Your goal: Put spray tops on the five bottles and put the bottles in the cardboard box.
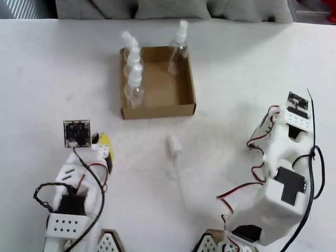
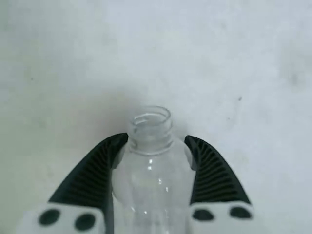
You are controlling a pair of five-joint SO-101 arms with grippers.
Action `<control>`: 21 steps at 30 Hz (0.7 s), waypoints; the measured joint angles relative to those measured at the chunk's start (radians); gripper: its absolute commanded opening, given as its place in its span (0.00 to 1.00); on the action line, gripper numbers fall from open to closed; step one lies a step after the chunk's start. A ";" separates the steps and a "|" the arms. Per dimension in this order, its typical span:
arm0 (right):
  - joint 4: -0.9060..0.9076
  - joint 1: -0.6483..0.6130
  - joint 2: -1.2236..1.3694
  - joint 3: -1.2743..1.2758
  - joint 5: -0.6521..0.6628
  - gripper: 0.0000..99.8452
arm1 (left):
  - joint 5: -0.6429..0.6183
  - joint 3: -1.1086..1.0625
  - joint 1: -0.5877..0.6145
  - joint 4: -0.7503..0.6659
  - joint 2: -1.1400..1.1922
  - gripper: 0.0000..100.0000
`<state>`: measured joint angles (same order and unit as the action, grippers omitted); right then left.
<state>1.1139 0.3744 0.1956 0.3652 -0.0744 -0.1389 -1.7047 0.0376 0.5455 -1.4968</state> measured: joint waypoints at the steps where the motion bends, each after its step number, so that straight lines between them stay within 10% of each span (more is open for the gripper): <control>1: 0.018 -0.003 -0.023 0.000 0.000 0.02 | 0.000 0.000 0.000 0.000 0.000 0.07; 10: 0.141 -0.130 -0.342 0.118 0.003 0.02 | 0.000 0.000 0.000 0.000 0.000 0.07; 21: -0.209 -0.158 -0.529 0.483 0.005 0.02 | -0.063 0.023 -0.104 0.066 0.000 0.07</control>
<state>0.9053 0.2163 -0.3337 0.8485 -0.0698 -0.2018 -1.6817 -0.0667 0.6114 -1.4968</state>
